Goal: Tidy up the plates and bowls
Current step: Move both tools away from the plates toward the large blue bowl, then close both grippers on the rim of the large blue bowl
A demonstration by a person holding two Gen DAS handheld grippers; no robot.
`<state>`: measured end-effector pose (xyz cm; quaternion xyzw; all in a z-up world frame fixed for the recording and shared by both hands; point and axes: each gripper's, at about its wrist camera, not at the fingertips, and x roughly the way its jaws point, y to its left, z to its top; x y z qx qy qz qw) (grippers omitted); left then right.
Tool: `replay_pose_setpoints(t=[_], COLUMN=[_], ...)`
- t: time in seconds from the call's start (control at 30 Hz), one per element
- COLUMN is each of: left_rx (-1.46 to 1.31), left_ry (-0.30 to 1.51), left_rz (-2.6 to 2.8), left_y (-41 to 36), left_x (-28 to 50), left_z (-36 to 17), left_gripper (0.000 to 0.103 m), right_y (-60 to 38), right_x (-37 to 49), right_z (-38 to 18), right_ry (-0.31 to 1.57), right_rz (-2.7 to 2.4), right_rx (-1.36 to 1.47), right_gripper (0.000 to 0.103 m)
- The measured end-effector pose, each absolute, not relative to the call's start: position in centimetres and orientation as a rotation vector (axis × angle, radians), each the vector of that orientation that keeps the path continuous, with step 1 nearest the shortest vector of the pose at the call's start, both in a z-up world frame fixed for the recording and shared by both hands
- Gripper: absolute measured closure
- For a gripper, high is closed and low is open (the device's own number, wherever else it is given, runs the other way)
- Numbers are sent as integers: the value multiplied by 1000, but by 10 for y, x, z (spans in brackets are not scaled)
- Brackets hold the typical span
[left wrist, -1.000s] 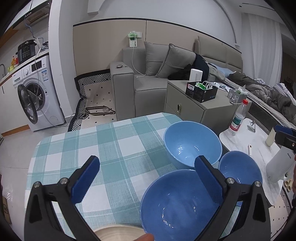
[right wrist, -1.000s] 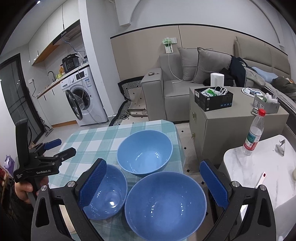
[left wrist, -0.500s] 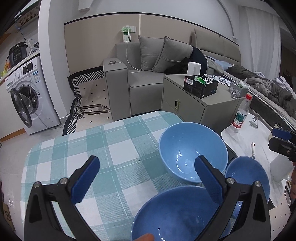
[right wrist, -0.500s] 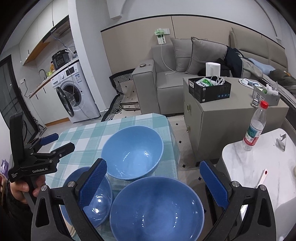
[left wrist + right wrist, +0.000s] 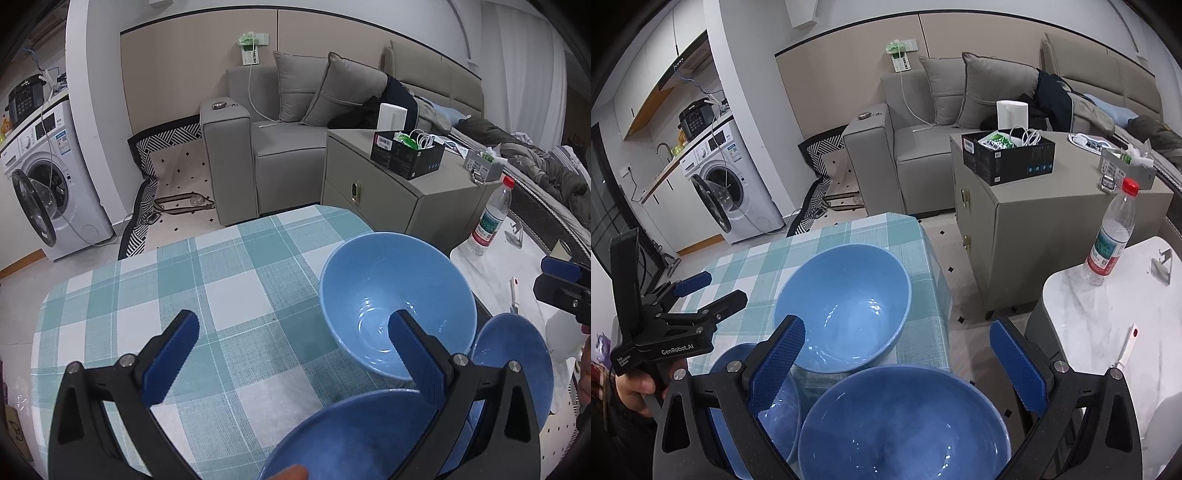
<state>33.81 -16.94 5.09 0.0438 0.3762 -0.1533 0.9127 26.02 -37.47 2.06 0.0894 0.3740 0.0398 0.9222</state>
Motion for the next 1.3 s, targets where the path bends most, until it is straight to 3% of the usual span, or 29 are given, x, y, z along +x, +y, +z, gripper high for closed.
replay_pose_setpoints(t=[0.43, 0.73, 0.97, 1.07, 1.3], left_rx=[117, 143, 146, 152, 159], left_ry=[832, 872, 906, 909, 923], left_rz=[-323, -332, -381, -386, -398], left_y=[-182, -189, -193, -195, -199], left_x=[358, 369, 373, 373, 373], left_z=[32, 20, 12, 11, 8], left_gripper=[0, 3, 28, 34, 46], right_y=[-371, -365, -358, -357, -352], right_x=[294, 311, 318, 320, 323], right_z=[-10, -27, -36, -39, -42], right_ry=[853, 900, 918, 925, 934], right_rz=[61, 58, 82, 81, 86], right_rx=[191, 170, 146, 145, 132], right_gripper=[1, 20, 31, 31, 43])
